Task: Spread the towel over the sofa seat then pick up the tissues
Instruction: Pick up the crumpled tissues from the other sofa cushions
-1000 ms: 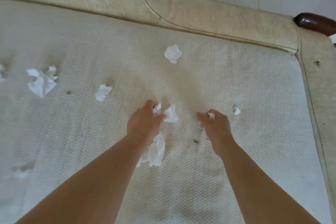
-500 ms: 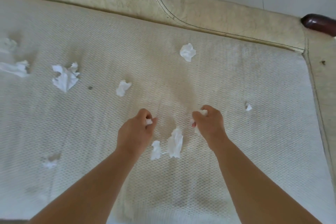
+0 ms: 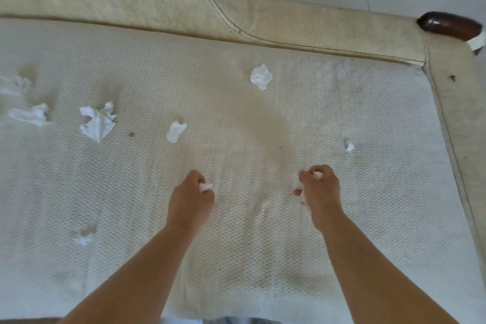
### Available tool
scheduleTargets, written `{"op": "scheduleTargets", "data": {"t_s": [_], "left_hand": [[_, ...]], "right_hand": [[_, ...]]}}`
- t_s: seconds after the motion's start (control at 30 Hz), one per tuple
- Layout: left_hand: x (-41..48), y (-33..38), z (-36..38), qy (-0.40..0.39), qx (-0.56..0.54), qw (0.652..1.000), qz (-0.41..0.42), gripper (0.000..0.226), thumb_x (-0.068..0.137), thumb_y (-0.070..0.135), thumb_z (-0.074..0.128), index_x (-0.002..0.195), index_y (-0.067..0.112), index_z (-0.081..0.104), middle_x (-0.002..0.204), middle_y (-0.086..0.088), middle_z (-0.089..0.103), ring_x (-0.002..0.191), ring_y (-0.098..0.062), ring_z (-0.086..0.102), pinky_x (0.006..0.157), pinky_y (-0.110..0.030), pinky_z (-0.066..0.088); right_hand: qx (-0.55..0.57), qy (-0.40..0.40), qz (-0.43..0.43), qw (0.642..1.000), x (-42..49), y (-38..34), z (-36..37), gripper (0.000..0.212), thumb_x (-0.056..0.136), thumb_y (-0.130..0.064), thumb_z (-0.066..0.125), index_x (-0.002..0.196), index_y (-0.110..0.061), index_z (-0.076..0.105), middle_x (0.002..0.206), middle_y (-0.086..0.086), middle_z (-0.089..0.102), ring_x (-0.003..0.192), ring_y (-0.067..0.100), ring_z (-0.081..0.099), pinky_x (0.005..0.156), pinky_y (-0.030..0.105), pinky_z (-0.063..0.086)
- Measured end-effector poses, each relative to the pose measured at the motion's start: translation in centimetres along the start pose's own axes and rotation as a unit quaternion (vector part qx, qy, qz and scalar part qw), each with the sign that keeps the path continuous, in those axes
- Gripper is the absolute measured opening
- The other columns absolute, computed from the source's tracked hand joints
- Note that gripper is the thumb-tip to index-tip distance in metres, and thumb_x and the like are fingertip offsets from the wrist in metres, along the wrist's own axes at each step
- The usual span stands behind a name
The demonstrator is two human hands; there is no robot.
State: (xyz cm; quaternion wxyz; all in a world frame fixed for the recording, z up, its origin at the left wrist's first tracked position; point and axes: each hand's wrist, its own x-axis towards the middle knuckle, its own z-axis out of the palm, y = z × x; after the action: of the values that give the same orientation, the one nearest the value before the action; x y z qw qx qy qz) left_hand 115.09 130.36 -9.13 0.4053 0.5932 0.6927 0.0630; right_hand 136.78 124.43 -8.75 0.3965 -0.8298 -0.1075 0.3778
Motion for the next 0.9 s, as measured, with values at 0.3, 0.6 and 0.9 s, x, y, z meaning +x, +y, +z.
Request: {"op": "scheduleTargets", "data": {"t_s": [0.3, 0.6, 0.9], "left_hand": [[-0.4, 5.2, 6.4, -0.025, 0.042, 0.998, 0.034, 0.018, 0.095, 0.028, 0.047, 0.101, 0.020, 0.061, 0.101, -0.006, 0.069, 0.098, -0.027, 0.061, 0.074, -0.027, 0.039], [0.5, 7.7, 10.1, -0.004, 0.021, 0.999, 0.038, 0.019, 0.094, 0.033, 0.047, 0.099, 0.022, 0.062, 0.090, -0.002, 0.068, 0.085, -0.023, 0.061, 0.074, -0.031, 0.047], [1.6, 7.9, 7.9, 0.032, -0.008, 0.999, 0.022, 0.013, 0.093, 0.028, 0.050, 0.093, 0.021, 0.060, 0.085, -0.003, 0.068, 0.084, -0.025, 0.062, 0.073, -0.031, 0.047]], "right_hand": [[-0.195, 0.112, -0.039, 0.974, 8.1, -0.8, -8.6, 0.019, 0.086, -0.023, 0.057, 0.105, -0.019, 0.059, 0.087, 0.002, 0.061, 0.080, 0.026, 0.057, 0.067, 0.030, 0.043], [-0.268, 0.036, -0.089, 0.959, 12.2, -0.8, -8.2, 0.017, 0.086, -0.026, 0.061, 0.101, -0.020, 0.060, 0.089, -0.003, 0.057, 0.080, 0.019, 0.052, 0.063, 0.024, 0.038], [-0.094, -0.050, -0.033, 0.994, 11.3, -4.2, -4.9, 0.004, 0.081, -0.012, 0.056, 0.084, -0.014, 0.057, 0.059, 0.005, 0.062, 0.058, 0.025, 0.060, 0.048, 0.026, 0.037]]}}
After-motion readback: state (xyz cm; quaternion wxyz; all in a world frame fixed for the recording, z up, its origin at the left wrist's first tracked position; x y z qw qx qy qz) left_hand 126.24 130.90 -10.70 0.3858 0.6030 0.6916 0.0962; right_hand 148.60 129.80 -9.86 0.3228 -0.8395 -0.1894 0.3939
